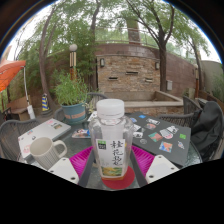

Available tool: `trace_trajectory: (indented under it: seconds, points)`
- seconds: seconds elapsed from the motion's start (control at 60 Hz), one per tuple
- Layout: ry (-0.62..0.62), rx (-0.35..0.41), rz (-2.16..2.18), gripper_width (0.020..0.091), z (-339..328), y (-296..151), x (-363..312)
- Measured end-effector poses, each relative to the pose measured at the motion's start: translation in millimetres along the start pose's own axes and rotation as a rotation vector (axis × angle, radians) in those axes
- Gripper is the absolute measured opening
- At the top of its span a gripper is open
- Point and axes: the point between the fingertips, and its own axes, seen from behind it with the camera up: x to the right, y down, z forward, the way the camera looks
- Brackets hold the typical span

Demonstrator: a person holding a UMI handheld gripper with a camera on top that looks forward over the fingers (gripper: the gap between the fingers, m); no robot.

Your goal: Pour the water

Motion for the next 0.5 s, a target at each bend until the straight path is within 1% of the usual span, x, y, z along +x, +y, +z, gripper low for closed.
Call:
trace_trajectory:
  seconds: [0.067,0.133,0.35,0.417,0.5]
  points:
    - [0.004,-0.028,-0.019,0.08,-11,2,-5]
    - [0.012,-0.077,-0.044,0.0854,-27,7,-10]
    - [0.101,-0.162,0.008,0.0841,-110,10,-34]
    - [0.127,-0.198,0.022,0.0828,-144,12,-50]
    - [0.144,-0.221,0.018,0.0829,-189,11,-76]
